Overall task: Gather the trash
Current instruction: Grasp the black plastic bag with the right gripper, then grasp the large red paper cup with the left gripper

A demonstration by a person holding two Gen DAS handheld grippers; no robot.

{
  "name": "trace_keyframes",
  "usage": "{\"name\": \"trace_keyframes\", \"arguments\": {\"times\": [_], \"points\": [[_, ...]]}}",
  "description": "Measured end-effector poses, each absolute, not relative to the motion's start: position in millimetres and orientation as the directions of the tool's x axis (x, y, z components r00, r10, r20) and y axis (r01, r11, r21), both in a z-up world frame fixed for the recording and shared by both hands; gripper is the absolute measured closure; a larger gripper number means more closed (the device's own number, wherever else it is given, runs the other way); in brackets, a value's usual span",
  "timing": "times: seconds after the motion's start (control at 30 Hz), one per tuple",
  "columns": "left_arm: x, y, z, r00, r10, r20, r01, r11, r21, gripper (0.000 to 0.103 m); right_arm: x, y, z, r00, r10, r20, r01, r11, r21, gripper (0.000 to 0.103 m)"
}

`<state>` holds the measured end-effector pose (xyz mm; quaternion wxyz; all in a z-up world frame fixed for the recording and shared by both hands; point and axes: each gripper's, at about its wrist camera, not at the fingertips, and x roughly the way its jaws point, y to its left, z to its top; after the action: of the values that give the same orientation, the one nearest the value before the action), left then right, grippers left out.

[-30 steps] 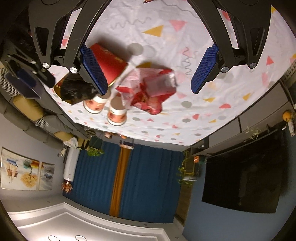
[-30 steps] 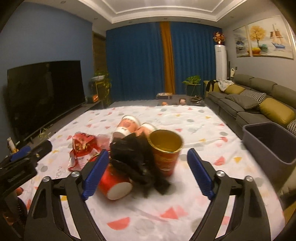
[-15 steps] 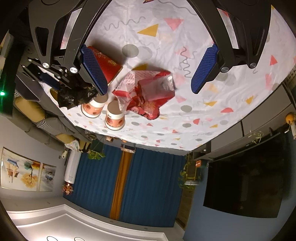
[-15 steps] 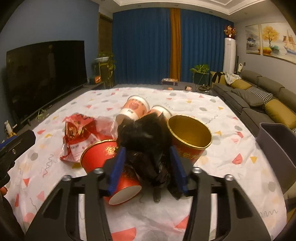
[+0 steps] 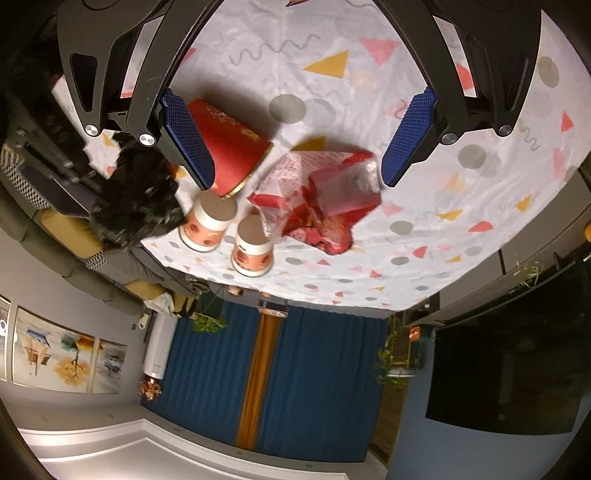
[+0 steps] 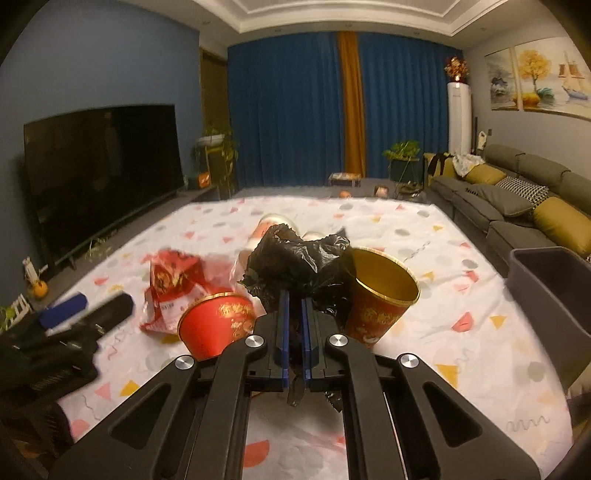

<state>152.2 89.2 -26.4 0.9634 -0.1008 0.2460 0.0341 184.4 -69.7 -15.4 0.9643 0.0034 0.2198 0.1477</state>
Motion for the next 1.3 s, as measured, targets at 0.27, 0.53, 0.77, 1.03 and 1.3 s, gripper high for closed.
{"name": "trace_keyframes", "arguments": {"times": [0.27, 0.53, 0.77, 1.03, 1.3], "points": [[170, 58, -36, 0.836, -0.034, -0.547, -0.092, 0.975, -0.200, 0.013, 166, -95, -4, 0.888, 0.266, -0.375, -0.246, 0.964, 0.101, 0.096], [197, 31, -50, 0.786, -0.053, -0.616, -0.101, 0.972, -0.212, 0.013, 158, -123, 1, 0.898, 0.266, -0.349, -0.231, 0.963, 0.139, 0.096], [211, 19, -57, 0.768, -0.038, -0.639, -0.116, 0.973, -0.198, 0.013, 147, -150, 11, 0.909, 0.272, -0.315, -0.230, 0.959, 0.165, 0.096], [221, 21, -67, 0.741, -0.035, -0.670, -0.132, 0.972, -0.196, 0.014, 143, -160, 8, 0.910, 0.262, -0.321, -0.215, 0.961, 0.176, 0.096], [222, 31, -73, 0.724, -0.088, -0.684, -0.113, 0.964, -0.242, 0.032, 144, -158, 6, 0.903, 0.275, -0.329, -0.225, 0.957, 0.183, 0.096]]}}
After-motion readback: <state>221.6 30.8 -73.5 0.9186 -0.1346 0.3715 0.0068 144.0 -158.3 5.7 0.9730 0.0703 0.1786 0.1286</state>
